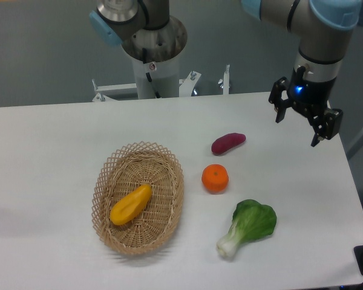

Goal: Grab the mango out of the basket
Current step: 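Move the open gripper over the wicker basket toward the yellow mango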

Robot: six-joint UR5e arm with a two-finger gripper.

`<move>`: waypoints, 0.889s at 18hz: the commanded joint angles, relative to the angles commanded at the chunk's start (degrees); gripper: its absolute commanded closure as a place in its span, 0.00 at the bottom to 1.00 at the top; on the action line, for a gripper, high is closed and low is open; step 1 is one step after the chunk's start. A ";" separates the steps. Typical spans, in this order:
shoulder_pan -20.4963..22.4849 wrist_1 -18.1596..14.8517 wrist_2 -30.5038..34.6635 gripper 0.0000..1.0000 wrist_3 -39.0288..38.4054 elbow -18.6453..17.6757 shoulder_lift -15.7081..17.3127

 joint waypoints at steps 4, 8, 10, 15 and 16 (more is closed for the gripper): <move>-0.18 0.18 -0.09 0.00 0.00 -0.70 -0.09; -1.05 0.00 -1.14 0.00 -1.92 -1.75 1.13; -1.58 0.70 -2.37 0.00 -4.91 -3.95 2.46; -5.08 1.14 -2.37 0.00 -11.32 -6.15 4.57; -6.32 1.40 -2.29 0.00 -13.60 -6.94 4.83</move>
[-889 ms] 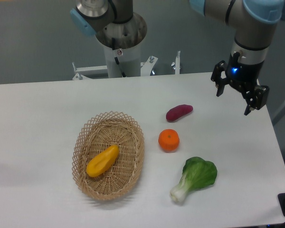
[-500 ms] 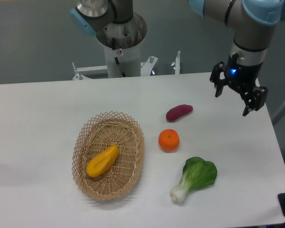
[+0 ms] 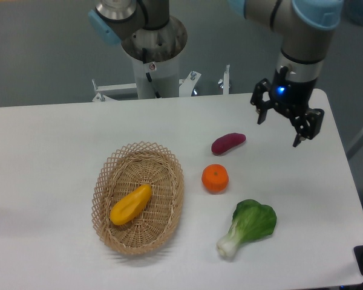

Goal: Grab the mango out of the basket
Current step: 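Move the open gripper over the wicker basket toward the yellow mango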

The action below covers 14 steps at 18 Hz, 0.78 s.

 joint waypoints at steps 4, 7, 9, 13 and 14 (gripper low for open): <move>-3.61 5.87 0.09 0.00 -7.83 -5.18 1.67; -6.07 9.75 0.00 0.00 -11.35 -8.88 1.85; -8.53 10.28 0.61 0.00 -12.93 -10.90 1.59; -12.83 12.83 0.79 0.00 -19.43 -12.66 -1.04; -13.89 13.10 0.88 0.00 -21.88 -12.93 -2.10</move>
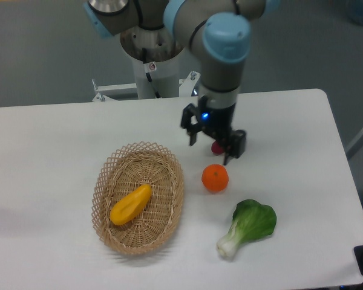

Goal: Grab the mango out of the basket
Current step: 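Move the open gripper over the wicker basket toward the yellow mango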

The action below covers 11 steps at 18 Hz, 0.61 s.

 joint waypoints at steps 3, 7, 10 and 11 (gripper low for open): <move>-3.60 3.06 -0.09 0.00 -6.34 0.08 -2.55; -7.21 7.56 0.17 0.00 -9.95 0.00 -5.63; -10.72 7.91 4.29 0.00 -9.87 0.26 -7.73; -12.13 7.91 6.48 0.00 -9.96 0.70 -8.79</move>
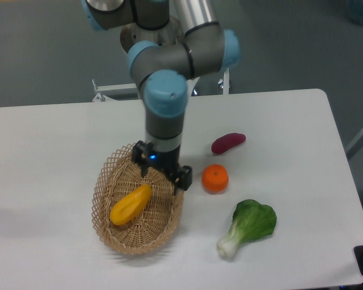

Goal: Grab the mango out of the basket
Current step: 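Move the open gripper over the wicker basket toward the yellow mango, then lower the gripper onto the yellow mango in the basket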

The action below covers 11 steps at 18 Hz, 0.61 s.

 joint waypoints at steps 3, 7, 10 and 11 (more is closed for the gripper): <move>-1.77 1.14 1.78 0.00 0.53 0.27 -1.33; -3.70 2.46 2.04 0.00 0.00 0.27 -3.52; -4.23 2.64 2.31 0.00 -0.09 0.44 -4.23; -4.32 2.64 2.31 0.00 -0.09 0.36 -4.40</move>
